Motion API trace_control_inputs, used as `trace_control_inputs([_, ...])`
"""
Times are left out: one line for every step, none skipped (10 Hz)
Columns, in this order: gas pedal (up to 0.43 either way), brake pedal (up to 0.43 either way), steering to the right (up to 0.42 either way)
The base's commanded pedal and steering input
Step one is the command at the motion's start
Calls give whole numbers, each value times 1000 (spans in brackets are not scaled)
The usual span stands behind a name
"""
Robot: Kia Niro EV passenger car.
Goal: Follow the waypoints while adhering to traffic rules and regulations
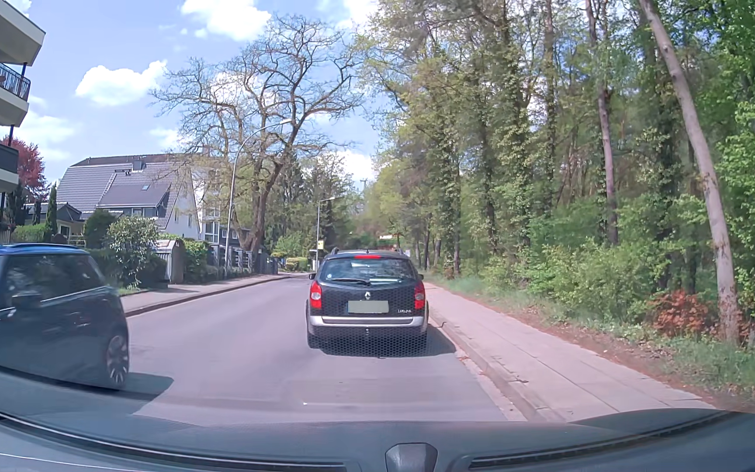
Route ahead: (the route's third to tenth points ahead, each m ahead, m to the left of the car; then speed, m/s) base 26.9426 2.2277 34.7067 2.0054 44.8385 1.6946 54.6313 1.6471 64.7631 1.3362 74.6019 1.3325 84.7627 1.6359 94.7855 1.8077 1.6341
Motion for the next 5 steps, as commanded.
trace_control_inputs([220,0,-40])
trace_control_inputs([220,0,-43])
trace_control_inputs([220,0,-47])
trace_control_inputs([220,0,-50])
trace_control_inputs([220,0,-52])
